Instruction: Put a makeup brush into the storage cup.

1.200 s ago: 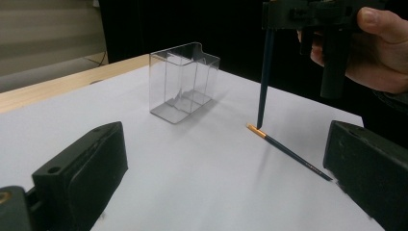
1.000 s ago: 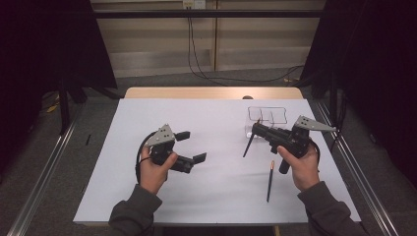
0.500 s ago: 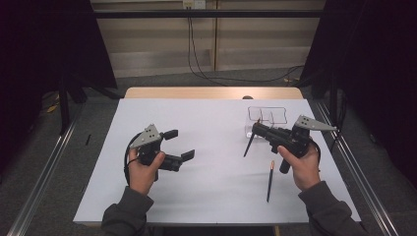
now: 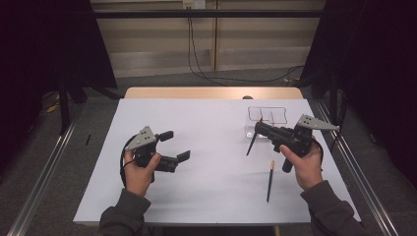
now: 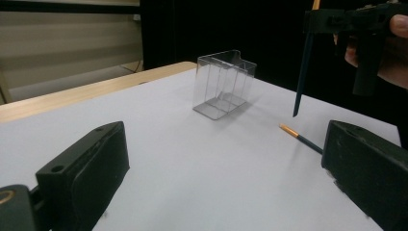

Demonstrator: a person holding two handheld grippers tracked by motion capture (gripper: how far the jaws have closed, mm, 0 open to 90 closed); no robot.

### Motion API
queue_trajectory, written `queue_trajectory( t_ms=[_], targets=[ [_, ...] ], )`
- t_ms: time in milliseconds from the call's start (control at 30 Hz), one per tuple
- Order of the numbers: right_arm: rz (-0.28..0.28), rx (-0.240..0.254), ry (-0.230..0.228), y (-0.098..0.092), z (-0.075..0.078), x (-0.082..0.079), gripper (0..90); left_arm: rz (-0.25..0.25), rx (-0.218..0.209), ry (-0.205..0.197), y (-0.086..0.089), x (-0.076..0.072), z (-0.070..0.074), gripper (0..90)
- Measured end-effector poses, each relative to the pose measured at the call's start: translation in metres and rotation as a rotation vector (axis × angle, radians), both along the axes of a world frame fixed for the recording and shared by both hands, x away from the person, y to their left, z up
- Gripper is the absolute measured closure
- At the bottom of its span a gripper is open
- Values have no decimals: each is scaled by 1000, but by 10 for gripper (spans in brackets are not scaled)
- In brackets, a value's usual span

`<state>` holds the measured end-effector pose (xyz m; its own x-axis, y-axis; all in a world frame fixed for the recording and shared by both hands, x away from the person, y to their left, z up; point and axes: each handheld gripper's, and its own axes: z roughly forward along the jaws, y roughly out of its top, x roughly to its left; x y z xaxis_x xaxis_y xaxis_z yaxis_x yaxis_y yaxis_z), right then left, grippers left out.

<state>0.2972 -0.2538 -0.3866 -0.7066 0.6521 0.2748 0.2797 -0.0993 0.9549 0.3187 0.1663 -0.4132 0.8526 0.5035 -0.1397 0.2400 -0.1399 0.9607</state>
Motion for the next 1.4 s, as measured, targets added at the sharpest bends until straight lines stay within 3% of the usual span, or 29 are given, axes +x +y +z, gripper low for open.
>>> queue_trajectory(
  t_ms=[100,833,1400],
  targets=[
    [-4,-4,0,0,0,0,850,24,0,0,1,-1,1,23],
    [-26,-48,-21,-7,5,6,850,30,-1,-1,4,-2,0,28],
    [-59,-49,-35,-20,11,10,850,42,9,-7,7,-1,-2,30]
  ],
)
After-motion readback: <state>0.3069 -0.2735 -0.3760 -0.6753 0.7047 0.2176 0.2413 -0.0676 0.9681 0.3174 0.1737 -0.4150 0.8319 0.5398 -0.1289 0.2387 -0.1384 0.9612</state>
